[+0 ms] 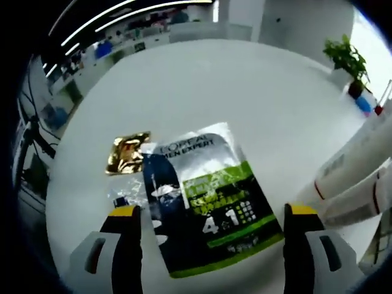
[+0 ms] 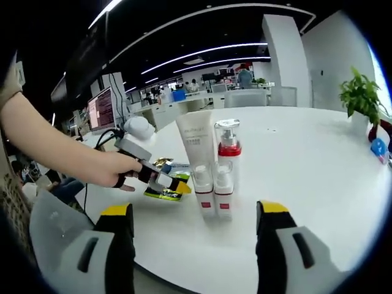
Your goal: Arrange the skincare products in the storage area until every visible bottle or jar stands upright without overlapping.
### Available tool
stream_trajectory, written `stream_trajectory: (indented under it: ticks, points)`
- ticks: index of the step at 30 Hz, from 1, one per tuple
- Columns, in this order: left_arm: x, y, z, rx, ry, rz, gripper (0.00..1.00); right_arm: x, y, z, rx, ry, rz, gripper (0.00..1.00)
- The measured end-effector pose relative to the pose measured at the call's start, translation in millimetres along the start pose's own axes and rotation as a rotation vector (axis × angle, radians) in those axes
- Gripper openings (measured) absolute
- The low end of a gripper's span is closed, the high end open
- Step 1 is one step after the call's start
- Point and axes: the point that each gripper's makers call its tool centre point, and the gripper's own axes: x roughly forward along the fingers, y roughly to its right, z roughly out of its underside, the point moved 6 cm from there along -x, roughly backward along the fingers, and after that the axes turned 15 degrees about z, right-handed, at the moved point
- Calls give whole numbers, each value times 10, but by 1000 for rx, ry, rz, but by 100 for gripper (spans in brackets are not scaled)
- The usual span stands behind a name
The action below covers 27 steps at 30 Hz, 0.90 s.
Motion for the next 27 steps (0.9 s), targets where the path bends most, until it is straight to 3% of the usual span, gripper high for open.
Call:
stream_trajectory:
  ticks: [7, 12, 27]
  points:
    - [10, -12, -30, 20, 27, 20, 91, 18, 0, 13, -1, -8, 6, 82]
    - [5, -21, -55, 42, 50, 37, 81, 17, -2, 18, -5, -14, 10, 81]
    - [19, 26, -86, 138, 70, 92, 66, 3, 4, 17, -9, -18, 22, 81]
